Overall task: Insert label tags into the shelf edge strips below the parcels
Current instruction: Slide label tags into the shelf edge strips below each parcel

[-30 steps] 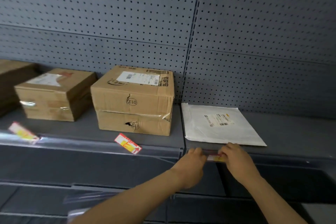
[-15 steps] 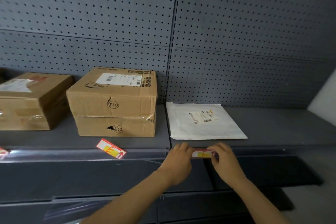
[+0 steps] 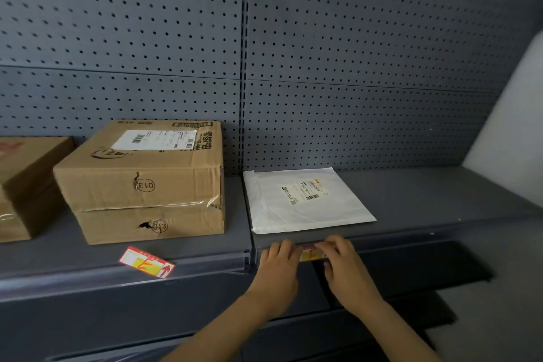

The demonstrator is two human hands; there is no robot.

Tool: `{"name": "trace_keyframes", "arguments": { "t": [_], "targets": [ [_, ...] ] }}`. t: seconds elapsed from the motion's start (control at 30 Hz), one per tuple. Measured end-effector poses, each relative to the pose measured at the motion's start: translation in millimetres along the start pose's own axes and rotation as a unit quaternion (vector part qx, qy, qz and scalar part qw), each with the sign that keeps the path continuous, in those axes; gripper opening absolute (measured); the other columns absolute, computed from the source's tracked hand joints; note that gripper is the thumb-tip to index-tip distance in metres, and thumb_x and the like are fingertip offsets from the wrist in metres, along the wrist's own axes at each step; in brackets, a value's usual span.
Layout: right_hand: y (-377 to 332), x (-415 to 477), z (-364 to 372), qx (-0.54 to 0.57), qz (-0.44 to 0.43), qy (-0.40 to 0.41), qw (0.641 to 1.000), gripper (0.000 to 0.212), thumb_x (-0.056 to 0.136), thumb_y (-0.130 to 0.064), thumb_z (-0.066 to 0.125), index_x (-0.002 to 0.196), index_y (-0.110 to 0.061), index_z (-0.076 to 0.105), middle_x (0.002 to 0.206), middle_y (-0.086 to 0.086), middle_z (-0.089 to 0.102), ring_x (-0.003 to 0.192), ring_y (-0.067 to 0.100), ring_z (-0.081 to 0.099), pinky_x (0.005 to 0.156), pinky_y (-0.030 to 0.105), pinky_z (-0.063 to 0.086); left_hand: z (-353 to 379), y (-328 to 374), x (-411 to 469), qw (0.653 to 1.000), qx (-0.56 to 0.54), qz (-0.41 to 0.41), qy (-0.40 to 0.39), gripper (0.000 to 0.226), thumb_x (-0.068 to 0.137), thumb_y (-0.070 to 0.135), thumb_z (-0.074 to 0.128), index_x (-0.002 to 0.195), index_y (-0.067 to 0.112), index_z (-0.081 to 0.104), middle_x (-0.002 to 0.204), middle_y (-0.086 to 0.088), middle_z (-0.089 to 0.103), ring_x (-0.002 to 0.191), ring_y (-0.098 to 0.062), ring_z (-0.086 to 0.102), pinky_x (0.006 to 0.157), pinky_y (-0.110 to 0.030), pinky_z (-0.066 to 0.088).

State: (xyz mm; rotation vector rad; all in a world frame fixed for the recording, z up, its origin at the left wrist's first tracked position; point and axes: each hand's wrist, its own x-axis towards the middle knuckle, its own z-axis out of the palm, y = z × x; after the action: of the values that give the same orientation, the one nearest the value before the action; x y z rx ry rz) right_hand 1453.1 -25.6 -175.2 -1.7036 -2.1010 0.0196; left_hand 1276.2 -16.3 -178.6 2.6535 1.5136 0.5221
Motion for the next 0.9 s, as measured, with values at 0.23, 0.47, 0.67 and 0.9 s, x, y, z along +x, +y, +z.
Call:
{"name": "trace_keyframes", "arguments": {
  "t": [0.23, 0.47, 0.67, 0.9],
  "targets": [
    [4, -2, 4, -0.042, 0.040, 0.013, 0.998, 0.050, 0.078, -0.006, 0.066, 0.125, -0.020, 0.056, 0.128, 0.000, 0.051, 0.117, 0.017, 0.050, 0.097, 0.031, 0.047, 2, 9, 6, 1.000, 0.000, 0.007, 0.014, 0.061, 0.083, 0.008, 0.045, 0.142, 0.016, 0.033, 0.134, -0.007, 0.035, 0.119, -0.026, 0.035, 0.103, -0.037, 0.027],
    [6, -4, 5, -0.058, 0.061, 0.021, 0.996, 0.054, 0.073, -0.003, 0.070, 0.123, -0.018, 0.058, 0.126, 0.002, 0.055, 0.118, 0.019, 0.052, 0.097, 0.033, 0.048, 1, 17, 18, 1.000, 0.006, 0.003, 0.001, 0.054, 0.082, 0.005, 0.044, 0.136, 0.011, 0.039, 0.131, -0.010, 0.037, 0.115, -0.029, 0.037, 0.100, -0.038, 0.029],
    [4, -10, 4, -0.080, 0.080, 0.001, 0.994, 0.068, 0.061, -0.003, 0.079, 0.124, -0.020, 0.059, 0.133, 0.004, 0.051, 0.124, 0.023, 0.048, 0.100, 0.036, 0.046, 3, 15, 16, 1.000, 0.016, 0.009, 0.005, 0.058, 0.082, 0.005, 0.045, 0.139, 0.012, 0.034, 0.133, -0.009, 0.034, 0.118, -0.028, 0.035, 0.102, -0.037, 0.028],
    [-1, -18, 7, -0.141, 0.074, -0.029, 0.987, 0.094, 0.033, -0.005, 0.085, 0.124, -0.016, 0.060, 0.121, 0.003, 0.061, 0.113, 0.024, 0.058, 0.099, 0.038, 0.041, 1, 21, 17, 0.999, 0.037, -0.006, -0.016, 0.059, 0.082, 0.007, 0.047, 0.139, 0.011, 0.033, 0.134, -0.010, 0.033, 0.120, -0.029, 0.034, 0.106, -0.039, 0.026]
  ]
}}
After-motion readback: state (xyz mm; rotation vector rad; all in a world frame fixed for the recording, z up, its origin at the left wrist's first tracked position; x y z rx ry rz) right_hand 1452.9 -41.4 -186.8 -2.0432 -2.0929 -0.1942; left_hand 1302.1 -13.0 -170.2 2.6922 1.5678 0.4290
